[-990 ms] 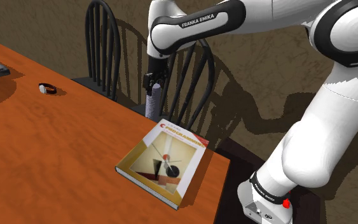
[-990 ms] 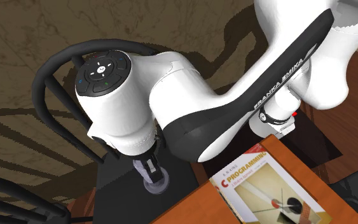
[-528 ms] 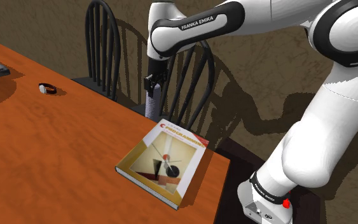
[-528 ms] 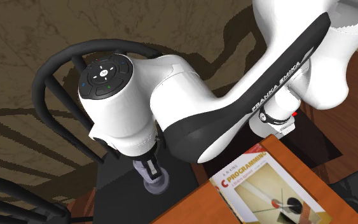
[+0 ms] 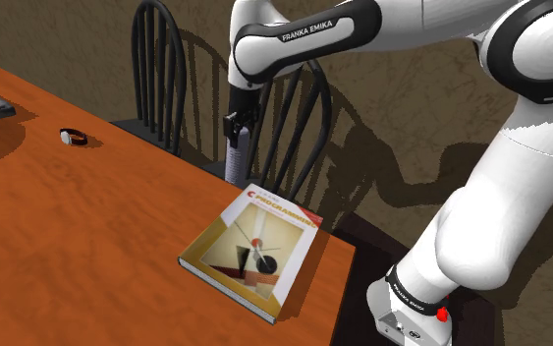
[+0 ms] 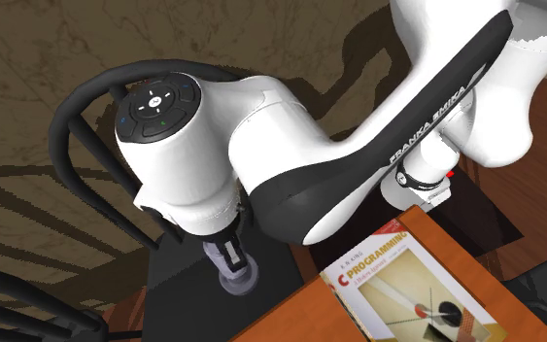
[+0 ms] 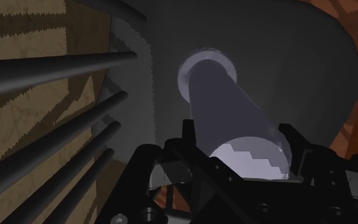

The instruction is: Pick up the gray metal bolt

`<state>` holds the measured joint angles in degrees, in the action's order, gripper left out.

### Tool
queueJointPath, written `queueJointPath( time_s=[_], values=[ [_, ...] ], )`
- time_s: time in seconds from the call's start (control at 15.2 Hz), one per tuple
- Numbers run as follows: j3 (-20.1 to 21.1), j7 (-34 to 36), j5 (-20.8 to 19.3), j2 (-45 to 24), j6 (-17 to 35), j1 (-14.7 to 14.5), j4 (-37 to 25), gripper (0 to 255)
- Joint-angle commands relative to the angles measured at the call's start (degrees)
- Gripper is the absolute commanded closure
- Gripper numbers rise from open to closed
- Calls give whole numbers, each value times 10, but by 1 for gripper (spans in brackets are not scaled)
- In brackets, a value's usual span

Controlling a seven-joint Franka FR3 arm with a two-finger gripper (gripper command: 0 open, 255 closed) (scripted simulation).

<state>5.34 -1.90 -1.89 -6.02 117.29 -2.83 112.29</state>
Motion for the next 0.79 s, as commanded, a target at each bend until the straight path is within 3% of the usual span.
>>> queueJointPath(
  time_s=[0.0, 0.73],
  values=[
    [0, 0, 1, 4, -15, 0, -11, 255],
    [0, -3, 3, 23, -96, 0, -73, 255]
  ],
)
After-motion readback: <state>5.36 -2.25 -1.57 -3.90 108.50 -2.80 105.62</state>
